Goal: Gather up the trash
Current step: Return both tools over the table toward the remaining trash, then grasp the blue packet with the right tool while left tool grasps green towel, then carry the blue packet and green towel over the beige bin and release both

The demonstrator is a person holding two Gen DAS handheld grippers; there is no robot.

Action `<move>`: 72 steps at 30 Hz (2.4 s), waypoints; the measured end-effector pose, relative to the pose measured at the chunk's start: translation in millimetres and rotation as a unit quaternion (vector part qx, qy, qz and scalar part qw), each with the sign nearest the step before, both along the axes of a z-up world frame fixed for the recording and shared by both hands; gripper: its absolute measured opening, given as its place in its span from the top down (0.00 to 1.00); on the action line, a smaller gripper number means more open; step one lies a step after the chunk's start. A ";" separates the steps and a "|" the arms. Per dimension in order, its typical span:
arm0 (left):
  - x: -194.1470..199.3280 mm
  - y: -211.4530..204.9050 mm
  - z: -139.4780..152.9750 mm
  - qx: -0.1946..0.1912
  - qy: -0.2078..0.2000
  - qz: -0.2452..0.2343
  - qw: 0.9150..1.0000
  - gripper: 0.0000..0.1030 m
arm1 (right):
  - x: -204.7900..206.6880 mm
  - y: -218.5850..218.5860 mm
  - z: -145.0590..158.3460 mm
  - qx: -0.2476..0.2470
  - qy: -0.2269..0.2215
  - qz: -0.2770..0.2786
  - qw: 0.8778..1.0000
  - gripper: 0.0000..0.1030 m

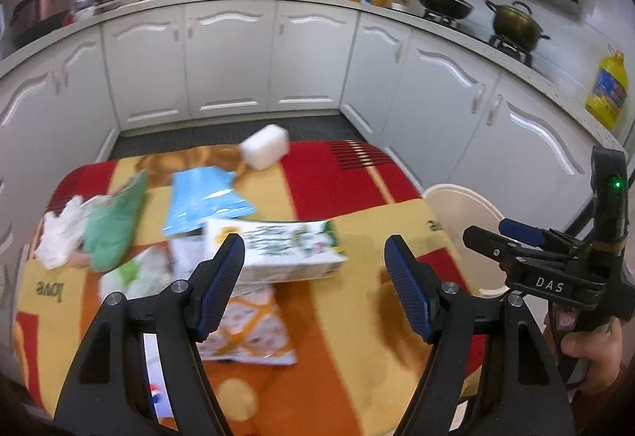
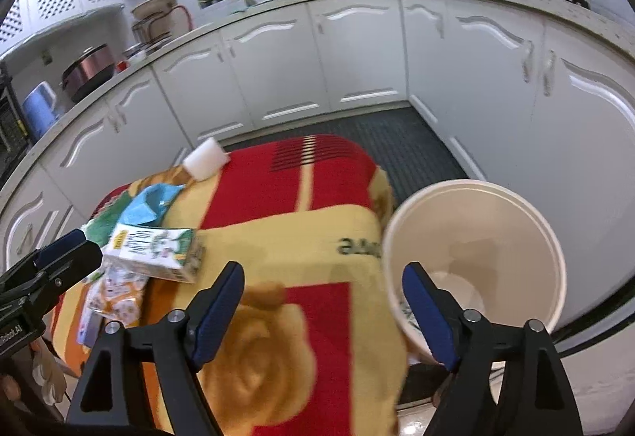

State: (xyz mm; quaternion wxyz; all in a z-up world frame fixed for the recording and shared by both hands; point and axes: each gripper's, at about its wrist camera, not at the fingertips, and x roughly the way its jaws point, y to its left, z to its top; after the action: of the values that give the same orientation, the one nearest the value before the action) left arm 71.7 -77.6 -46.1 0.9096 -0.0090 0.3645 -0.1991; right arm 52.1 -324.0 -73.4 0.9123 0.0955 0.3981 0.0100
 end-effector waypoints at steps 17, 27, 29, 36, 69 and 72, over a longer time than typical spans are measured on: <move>17.1 151.7 -18.0 0.009 0.022 0.110 0.994 0.30 | 46.1 87.1 7.1 0.011 0.012 0.089 0.996 0.21; 65.9 174.9 -45.8 -0.010 0.069 0.109 0.992 0.30 | 109.4 148.1 0.5 0.046 0.054 0.130 0.989 0.13; 77.7 172.2 -51.5 -0.004 0.076 0.098 0.992 0.30 | 124.4 164.5 -2.4 0.045 0.064 0.142 0.987 0.13; 96.1 177.6 -60.4 -0.009 0.086 0.092 0.992 0.30 | 180.7 212.9 -30.2 0.025 0.125 0.167 0.978 0.13; 73.8 134.0 -4.4 -0.014 0.031 0.080 0.996 0.60 | 94.3 132.9 32.1 0.106 0.004 0.163 0.981 0.49; 60.8 117.0 6.3 -0.014 0.018 0.068 0.997 0.60 | 81.0 119.5 33.8 0.099 0.001 0.155 0.983 0.49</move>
State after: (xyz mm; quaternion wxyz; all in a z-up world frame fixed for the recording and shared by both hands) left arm 132.5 39.4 -39.8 0.9144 -0.0497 0.3762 -0.1412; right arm 133.0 -204.5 -39.6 0.8855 0.1228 0.4057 0.1904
